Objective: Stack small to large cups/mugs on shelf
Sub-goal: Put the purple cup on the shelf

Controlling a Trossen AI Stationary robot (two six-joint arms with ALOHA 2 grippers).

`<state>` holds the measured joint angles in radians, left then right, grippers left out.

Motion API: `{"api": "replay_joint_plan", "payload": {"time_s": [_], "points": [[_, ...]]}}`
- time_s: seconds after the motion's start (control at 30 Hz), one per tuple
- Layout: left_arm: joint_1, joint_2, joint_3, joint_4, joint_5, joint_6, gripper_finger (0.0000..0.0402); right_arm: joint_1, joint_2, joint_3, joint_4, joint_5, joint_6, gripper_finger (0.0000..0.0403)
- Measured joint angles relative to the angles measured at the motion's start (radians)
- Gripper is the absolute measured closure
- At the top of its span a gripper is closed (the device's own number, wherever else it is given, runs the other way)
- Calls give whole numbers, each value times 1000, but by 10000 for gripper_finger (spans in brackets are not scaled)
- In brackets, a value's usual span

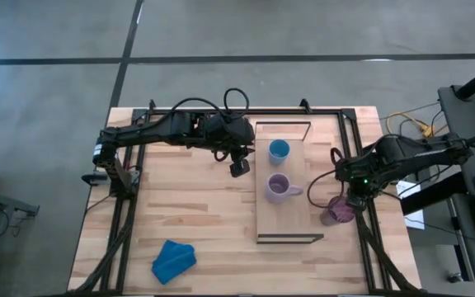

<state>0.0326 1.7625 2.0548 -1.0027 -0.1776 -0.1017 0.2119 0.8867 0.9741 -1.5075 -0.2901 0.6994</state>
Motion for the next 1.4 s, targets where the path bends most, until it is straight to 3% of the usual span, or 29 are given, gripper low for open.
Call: {"api": "replay_joint_plan", "payload": {"time_s": [1.07, 1.23, 1.4], "points": [[0, 1, 0, -1, 0, 3, 322, 0, 20, -108, 121, 36, -3, 321], [0, 2, 0, -1, 0, 4, 322, 0, 20, -161, 152, 58, -8, 341], [0, 2, 0, -1, 0, 4, 322, 0, 21, -143, 171, 58, -7, 388]]}}
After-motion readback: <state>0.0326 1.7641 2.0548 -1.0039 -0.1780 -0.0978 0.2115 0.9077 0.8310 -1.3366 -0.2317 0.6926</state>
